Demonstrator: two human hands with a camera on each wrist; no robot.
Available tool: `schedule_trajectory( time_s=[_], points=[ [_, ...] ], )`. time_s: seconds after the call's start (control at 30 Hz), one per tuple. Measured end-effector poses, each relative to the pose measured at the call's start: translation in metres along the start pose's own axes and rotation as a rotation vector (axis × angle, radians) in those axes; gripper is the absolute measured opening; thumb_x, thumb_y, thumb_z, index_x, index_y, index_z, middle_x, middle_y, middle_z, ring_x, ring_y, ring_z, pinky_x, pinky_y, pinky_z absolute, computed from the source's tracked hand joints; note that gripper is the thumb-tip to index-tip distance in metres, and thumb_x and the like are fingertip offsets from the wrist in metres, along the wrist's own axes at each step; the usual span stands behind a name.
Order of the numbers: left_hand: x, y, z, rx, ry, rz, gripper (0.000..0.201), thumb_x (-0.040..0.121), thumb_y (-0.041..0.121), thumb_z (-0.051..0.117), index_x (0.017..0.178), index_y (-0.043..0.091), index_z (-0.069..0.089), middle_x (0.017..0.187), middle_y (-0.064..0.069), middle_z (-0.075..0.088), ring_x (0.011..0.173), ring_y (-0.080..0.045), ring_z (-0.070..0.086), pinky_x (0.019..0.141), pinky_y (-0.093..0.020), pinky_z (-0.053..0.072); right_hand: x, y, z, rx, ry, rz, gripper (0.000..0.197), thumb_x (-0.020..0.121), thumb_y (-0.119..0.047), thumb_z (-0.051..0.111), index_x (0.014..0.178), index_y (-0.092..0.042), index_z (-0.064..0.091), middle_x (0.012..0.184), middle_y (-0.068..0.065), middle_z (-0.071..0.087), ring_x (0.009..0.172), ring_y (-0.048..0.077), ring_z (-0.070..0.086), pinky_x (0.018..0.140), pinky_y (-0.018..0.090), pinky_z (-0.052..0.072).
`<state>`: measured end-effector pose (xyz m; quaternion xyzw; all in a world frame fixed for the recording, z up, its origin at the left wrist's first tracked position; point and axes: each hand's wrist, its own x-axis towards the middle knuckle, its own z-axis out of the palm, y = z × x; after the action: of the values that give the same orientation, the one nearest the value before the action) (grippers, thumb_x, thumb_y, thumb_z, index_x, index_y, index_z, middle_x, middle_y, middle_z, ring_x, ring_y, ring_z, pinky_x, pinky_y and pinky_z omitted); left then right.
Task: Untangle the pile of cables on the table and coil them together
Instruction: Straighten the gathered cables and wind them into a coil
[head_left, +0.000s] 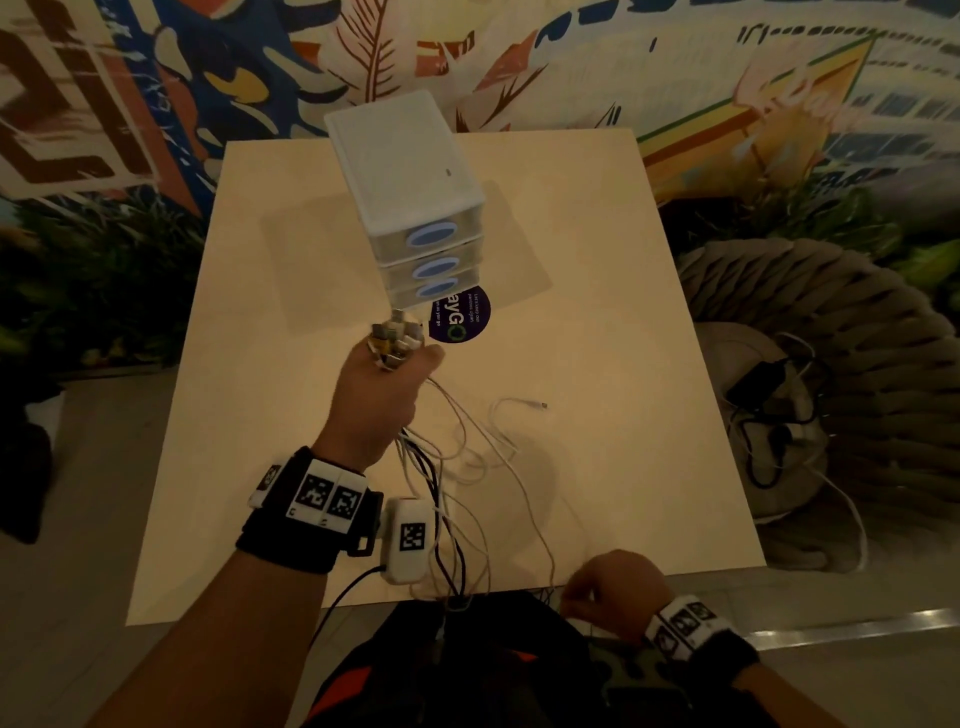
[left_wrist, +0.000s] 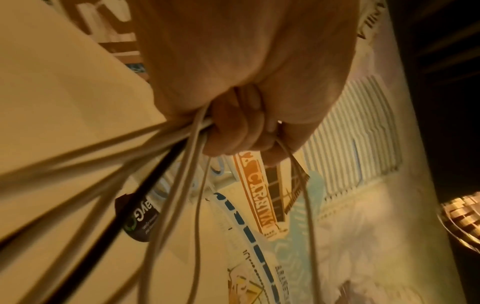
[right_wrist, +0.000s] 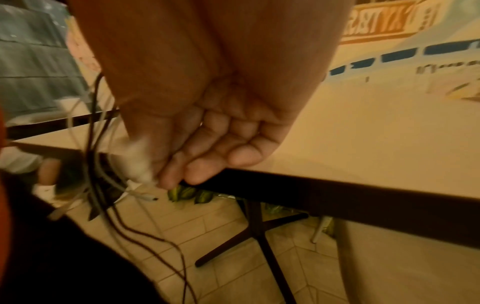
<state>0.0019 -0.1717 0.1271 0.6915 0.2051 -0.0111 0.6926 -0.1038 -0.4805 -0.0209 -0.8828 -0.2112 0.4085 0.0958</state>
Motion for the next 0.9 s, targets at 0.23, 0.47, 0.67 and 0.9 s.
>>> schedule_trajectory(
  time_s=[0.23, 0.47, 0.67, 0.9],
  points=[
    [-0.024, 0.001, 0.013, 0.528, -0.42, 0.177, 0.019, 0.091, 0.029, 0.075, 0.081, 0.029, 0.059, 0.076, 0.02, 0.064, 0.074, 0.001, 0.06, 0.077, -0.021, 0.046, 0.003, -0.007, -0.027, -0.018, -0.133, 0.04, 0.04, 0.078, -0.06, 0.075, 0.1, -0.027, 0.08, 0.099, -0.006, 0.077, 0.092, 0.011, 0.07, 0.083, 0.028, 0.056],
    [-0.034, -0.006, 0.028, 0.588, -0.553, 0.219, 0.024, 0.097, 0.035, 0.069, 0.08, 0.034, 0.052, 0.075, 0.02, 0.059, 0.069, -0.001, 0.054, 0.067, -0.017, 0.041, -0.034, -0.044, -0.155, 0.481, 0.348, -0.163, 0.05, 0.082, -0.075, 0.057, 0.123, -0.047, 0.06, 0.106, -0.025, 0.068, 0.095, -0.008, 0.064, 0.081, 0.019, 0.053],
    [-0.03, 0.002, 0.028, 0.406, -0.472, 0.144, 0.011, 0.098, 0.03, 0.067, 0.092, 0.022, 0.063, 0.075, 0.009, 0.069, 0.07, 0.001, 0.064, 0.07, -0.01, 0.046, -0.018, -0.09, -0.188, 0.547, 0.212, -0.325, 0.025, 0.104, -0.038, 0.05, 0.089, -0.032, 0.069, 0.082, -0.004, 0.071, 0.076, 0.004, 0.066, 0.077, 0.026, 0.051],
    [-0.009, 0.006, 0.01, 0.05, -0.037, -0.002, 0.029, 0.098, 0.038, 0.067, 0.074, 0.025, 0.057, 0.053, 0.008, 0.05, 0.041, -0.01, 0.032, 0.05, -0.025, 0.03, -0.02, -0.04, -0.133, 0.384, 0.084, -0.196, 0.028, 0.102, -0.039, 0.054, 0.089, -0.029, 0.076, 0.084, -0.017, 0.074, 0.082, -0.001, 0.067, 0.077, 0.015, 0.048]
  ],
)
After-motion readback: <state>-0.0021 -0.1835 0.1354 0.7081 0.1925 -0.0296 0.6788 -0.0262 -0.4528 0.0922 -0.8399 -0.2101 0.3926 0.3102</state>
